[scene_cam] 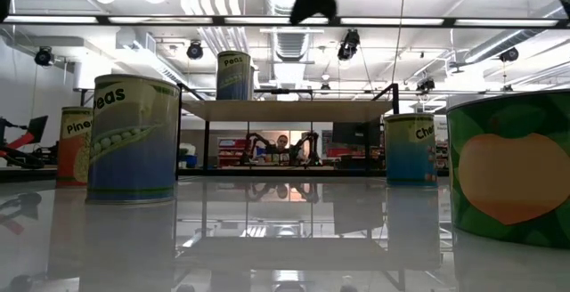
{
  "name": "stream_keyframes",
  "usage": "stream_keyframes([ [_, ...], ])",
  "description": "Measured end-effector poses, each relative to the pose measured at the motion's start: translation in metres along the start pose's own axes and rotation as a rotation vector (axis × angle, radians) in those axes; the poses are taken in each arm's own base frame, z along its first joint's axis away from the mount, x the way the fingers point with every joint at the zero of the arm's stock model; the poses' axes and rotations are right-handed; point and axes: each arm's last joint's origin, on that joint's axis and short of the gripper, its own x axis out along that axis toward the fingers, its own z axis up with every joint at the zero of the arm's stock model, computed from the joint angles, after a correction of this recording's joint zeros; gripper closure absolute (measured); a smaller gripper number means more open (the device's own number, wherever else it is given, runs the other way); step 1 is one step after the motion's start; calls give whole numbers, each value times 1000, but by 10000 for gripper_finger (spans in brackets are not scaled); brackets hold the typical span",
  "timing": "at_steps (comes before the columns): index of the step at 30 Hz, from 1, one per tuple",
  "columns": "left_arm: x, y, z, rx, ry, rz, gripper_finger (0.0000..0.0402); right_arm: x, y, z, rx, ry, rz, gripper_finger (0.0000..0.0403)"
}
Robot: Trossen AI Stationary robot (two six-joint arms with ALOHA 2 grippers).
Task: Pick and place cans onto a shelf
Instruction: Put the canned cherries on the shelf
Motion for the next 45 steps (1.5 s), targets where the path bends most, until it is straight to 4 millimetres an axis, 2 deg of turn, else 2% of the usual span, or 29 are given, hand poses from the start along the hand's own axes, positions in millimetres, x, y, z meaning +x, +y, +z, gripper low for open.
stream_keyframes([
  [2, 0, 0, 0, -10, 0, 0, 362, -2, 20, -10, 21, 94, 35, 394],
  [6, 0, 0, 0, -24, 0, 0, 362, 5, 54, -35, 63, 301, 61, 394],
  [10, 0, 0, -1, -34, 6, -2, 362, 13, 75, -65, 84, 439, 62, 394],
  [13, 0, 0, -1, -54, 9, -3, 362, 15, 78, -92, 143, 503, 29, 394],
  [19, 0, 0, -1, -56, 9, -3, 362, 6, 66, -139, 285, 480, -141, 394],
  [24, 0, 0, -1, -56, 9, -3, 362, 2, 63, -161, 409, 431, -161, 381],
  [28, 0, 0, -1, -56, 9, -3, 362, 4, 62, -170, 479, 427, -175, 328],
  [33, 0, 0, -1, -56, 9, -3, 362, 14, 62, -175, 527, 458, -202, 219],
  [40, 0, 0, -1, -55, 9, -3, 362, 32, 63, -178, 490, 518, -219, 76],
  [42, 0, 0, -1, -55, 9, -3, 362, 37, 63, -179, 473, 527, -233, 49],
  [45, 0, 0, -1, -55, 9, -3, 362, 42, 62, -180, 453, 530, -232, 33],
])
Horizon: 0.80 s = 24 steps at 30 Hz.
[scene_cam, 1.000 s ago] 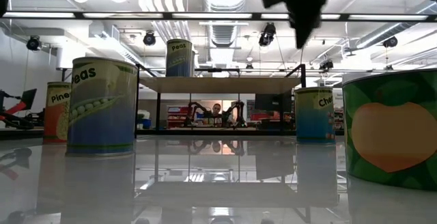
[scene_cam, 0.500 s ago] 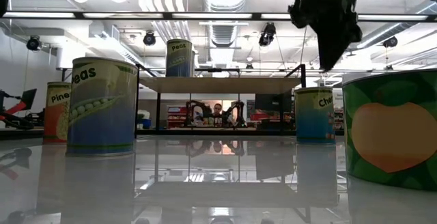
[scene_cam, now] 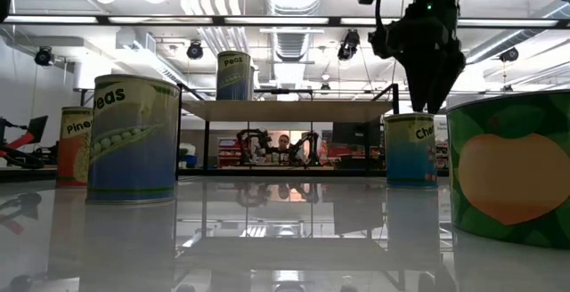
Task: Pick and place cans onto a shelf
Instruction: Put the canned cherries on the shelf
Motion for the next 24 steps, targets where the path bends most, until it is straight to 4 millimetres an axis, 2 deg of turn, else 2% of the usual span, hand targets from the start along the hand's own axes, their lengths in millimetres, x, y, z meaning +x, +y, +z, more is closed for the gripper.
stream_keyframes([
  [13, 0, 0, 0, 1, 0, 0, 362, 28, -1, -1, 32, -56, 6, 32],
  [16, 0, 0, 0, 1, 0, 0, 362, 30, -1, 0, 57, -77, -3, 50],
  [21, 0, 0, 0, 1, 0, 0, 362, 27, 0, 2, 82, -91, 1, 103],
  [24, 0, 0, 0, 1, 0, 0, 362, 23, 1, 4, 89, -100, 12, 116],
])
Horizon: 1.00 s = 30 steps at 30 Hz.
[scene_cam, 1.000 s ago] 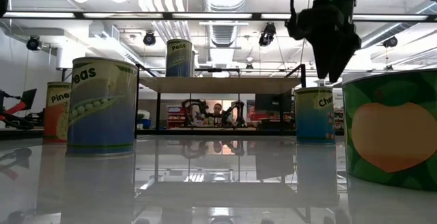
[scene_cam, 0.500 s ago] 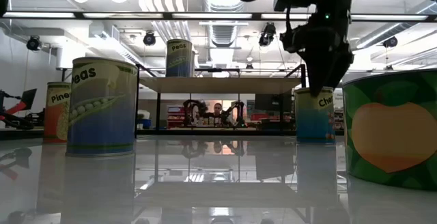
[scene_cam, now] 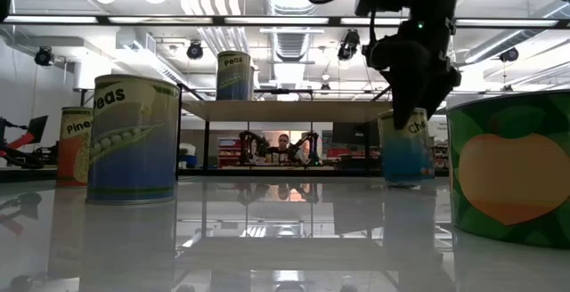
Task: Pick and place cans onto a shelf
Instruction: Put the canned cherries on the shelf
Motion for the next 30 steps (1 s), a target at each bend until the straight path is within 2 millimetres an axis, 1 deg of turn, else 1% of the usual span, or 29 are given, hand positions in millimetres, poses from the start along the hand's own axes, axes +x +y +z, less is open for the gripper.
stream_keyframes([
  [2, 0, 0, 0, 0, 0, 0, 362, -4, 1, 2, 13, -6, 7, 113],
  [5, 0, 0, 0, 0, 0, 0, 362, -15, 5, 7, 31, 4, 52, 100],
  [11, 0, 0, 0, 4, 0, 0, 362, -55, 28, 19, 51, -71, 193, 100],
  [15, 0, 0, 0, 8, 0, 0, 362, -78, 41, 35, 55, -156, 239, 102],
  [18, 0, 0, 0, 7, -1, 0, 362, -89, 52, 52, 28, -212, 249, 102],
  [22, 0, 0, 0, 7, -2, 1, 362, -103, 59, 81, 7, -276, 247, 102],
  [26, 0, 0, 0, 7, -2, 1, 362, -113, 54, 113, 17, -312, 153, 102],
  [30, 0, 0, 0, 7, -2, 1, 362, -116, 40, 141, 42, -321, 32, 102],
])
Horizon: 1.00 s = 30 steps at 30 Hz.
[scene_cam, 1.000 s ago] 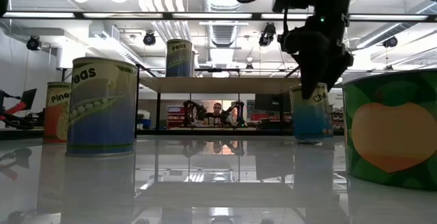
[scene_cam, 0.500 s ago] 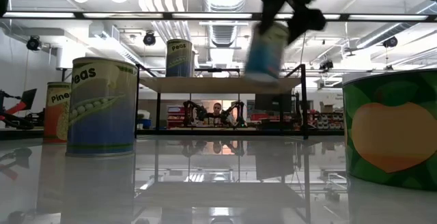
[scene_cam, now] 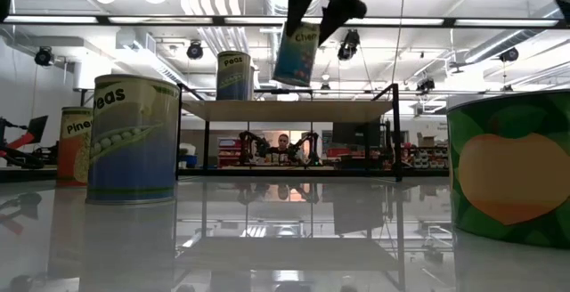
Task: Pick and place cans onto a shelf
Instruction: Put the canned cherries on the shelf
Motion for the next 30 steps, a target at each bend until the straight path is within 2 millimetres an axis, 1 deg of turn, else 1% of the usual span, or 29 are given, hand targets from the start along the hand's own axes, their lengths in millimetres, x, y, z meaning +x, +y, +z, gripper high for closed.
stream_keyframes([
  [4, 0, 0, 0, 0, 2, -1, 362, 8, -7, 21, 10, -22, -40, 102],
  [8, 0, 0, 0, 1, 3, -1, 362, 13, -7, 33, -3, -40, -38, 102],
  [14, 0, 0, -1, 2, 7, -2, 362, 25, -9, 36, -17, -6, -73, 101],
  [19, 0, 0, -1, 2, 7, -2, 362, 30, -11, 37, -29, 7, -83, 100],
  [26, 0, 0, -1, 2, 7, -2, 362, 32, -16, 42, -31, -29, -102, 61],
  [30, 0, 0, -1, 2, 6, -2, 362, 33, -20, 45, -19, -37, -107, 52],
])
